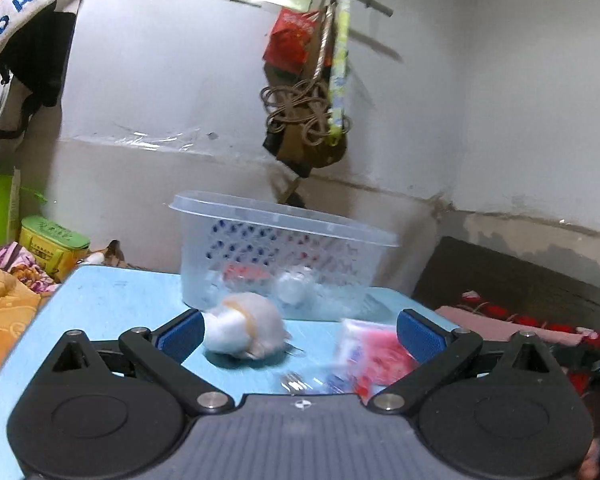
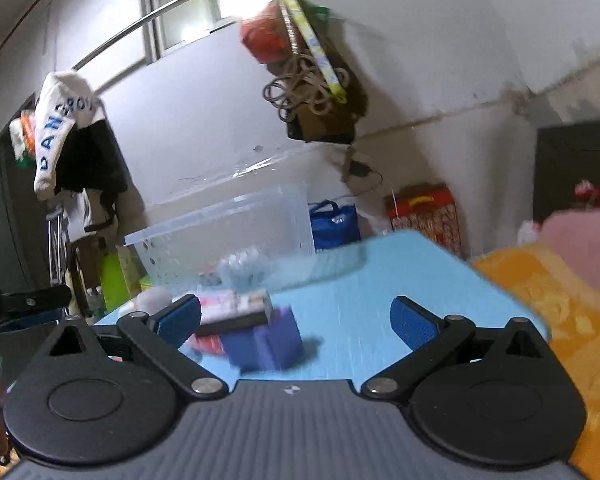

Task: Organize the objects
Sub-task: 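Grasp the Kent cigarette pack with the right gripper while the left grasps the red mesh bag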

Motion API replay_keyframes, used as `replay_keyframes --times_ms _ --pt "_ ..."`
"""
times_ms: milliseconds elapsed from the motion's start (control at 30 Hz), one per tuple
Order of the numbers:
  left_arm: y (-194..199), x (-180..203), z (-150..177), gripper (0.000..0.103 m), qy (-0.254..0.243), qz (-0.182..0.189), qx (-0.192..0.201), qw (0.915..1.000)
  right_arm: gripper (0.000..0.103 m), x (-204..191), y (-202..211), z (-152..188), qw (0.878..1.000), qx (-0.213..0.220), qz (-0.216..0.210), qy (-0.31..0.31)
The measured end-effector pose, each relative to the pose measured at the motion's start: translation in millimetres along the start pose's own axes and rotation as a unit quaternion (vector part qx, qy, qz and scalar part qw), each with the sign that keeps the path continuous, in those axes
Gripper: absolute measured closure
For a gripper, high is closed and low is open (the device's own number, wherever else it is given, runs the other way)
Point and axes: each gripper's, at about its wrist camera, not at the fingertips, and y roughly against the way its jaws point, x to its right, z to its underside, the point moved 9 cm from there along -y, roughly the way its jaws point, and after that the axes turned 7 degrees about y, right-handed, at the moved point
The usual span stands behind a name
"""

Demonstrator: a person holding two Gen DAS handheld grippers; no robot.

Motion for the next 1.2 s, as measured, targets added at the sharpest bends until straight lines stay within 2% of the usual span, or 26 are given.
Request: replay_keyframes --times_ms 100,200,267,367,567,900,1067,1100,1133,1167,1200 --pt "10 20 11 0.001 0.003 0.024 0.004 0.9997 0.0 -6 -3 7 0.999 -0.015 -0.025 -0.019" --pt "5 38 25 0.005 -0.035 0.007 -0.003 0.9993 0.0 -17 -6 9 0.999 -0.019 -0.025 0.019" --pt "-2 42 36 0.005 -0.043 0.007 -0.018 0.9989 0.0 -21 -5 12 0.999 -0.016 -0.022 0.031" --pt "-5 42 50 0.009 -0.038 0.019 -0.035 0.9985 0.0 -23 -4 17 0.999 -0.019 -0.03 0.027" --pt "-18 39 62 0.018 -0.06 -0.008 -0.051 0.9968 0.0 -23 1 25 0.999 -0.017 -0.026 0.036" --pt "-24 32 74 0.018 -0.077 -0.036 -0.061 0.9945 0.0 -35 -8 25 0.998 -0.034 -0.019 0.053" --pt "-24 28 75 0.019 -0.074 -0.041 -0.063 0.9944 0.0 -51 -24 12 0.995 -0.032 -0.006 0.099" --pt "-24 27 75 0.023 -0.069 -0.036 -0.065 0.9949 0.001 -54 -26 11 0.994 -0.031 -0.005 0.108" --pt "-24 27 75 0.042 -0.064 -0.032 -0.067 0.9952 0.004 -57 -29 10 0.992 -0.033 0.0 0.119" --pt "-25 27 76 0.05 -0.063 -0.03 -0.073 0.9949 0.006 -59 -31 9 0.991 -0.037 0.001 0.127" --pt "-26 26 77 0.05 -0.062 -0.028 -0.074 0.995 0.01 -62 -33 8 0.99 -0.038 -0.001 0.133"
